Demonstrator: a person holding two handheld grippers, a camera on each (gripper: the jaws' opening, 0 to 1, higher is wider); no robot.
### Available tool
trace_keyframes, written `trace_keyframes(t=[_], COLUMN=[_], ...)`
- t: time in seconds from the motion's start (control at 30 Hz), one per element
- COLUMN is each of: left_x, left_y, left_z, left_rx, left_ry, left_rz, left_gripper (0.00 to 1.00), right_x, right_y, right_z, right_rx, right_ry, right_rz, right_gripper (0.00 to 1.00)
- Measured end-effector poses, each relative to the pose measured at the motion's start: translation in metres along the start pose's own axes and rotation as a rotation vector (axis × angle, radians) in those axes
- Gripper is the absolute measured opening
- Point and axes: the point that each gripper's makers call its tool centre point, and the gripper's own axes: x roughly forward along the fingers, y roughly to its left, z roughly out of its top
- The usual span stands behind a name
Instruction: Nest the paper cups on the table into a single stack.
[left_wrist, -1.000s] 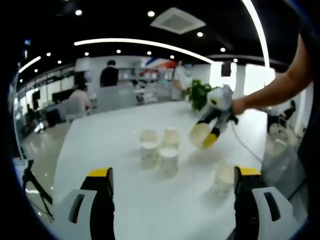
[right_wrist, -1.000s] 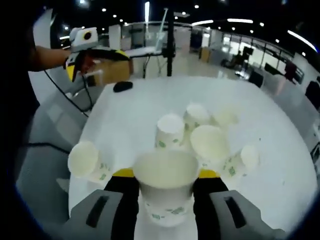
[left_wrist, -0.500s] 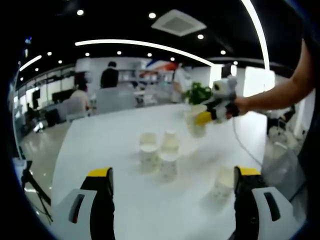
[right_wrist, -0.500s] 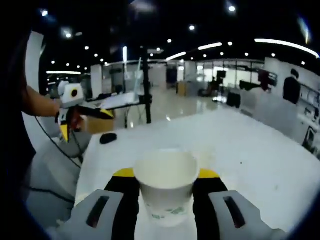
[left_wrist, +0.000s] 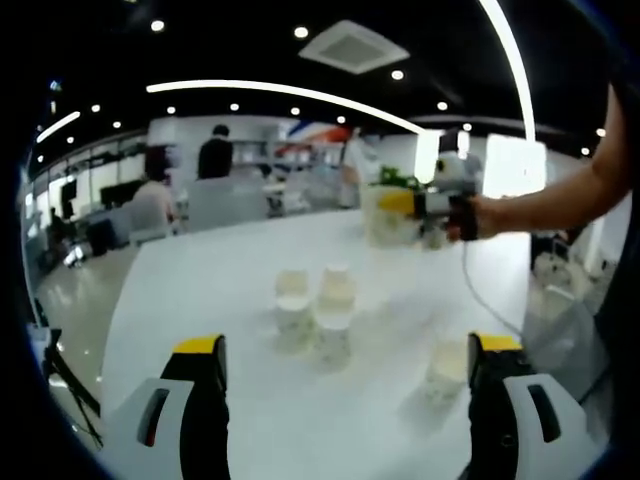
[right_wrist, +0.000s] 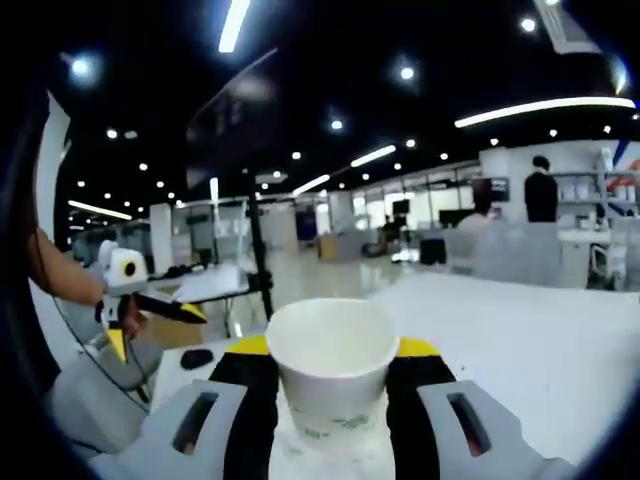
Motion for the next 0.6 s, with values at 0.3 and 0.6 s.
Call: trace_keyframes(t=[0.3,0.6], left_x=[0.0008,0.0004], left_y=[-0.0023,-0.0007], left_z=[0.0009,0.0002], left_rx=[0.004,-0.001], left_ry=[0.004,0.014], left_rz=[-0.007,-0.004], left_gripper=[0.98,0.98], right_x=[0.0006,0.0029], right_y=[0.0011,0.0035], right_z=[0.0032,0.0052], right_rx=[-0.014,-0.02], right_ry=[-0.015,-0.014], right_rz=[-0.017,-0.013], right_gripper=[0.38,0.38])
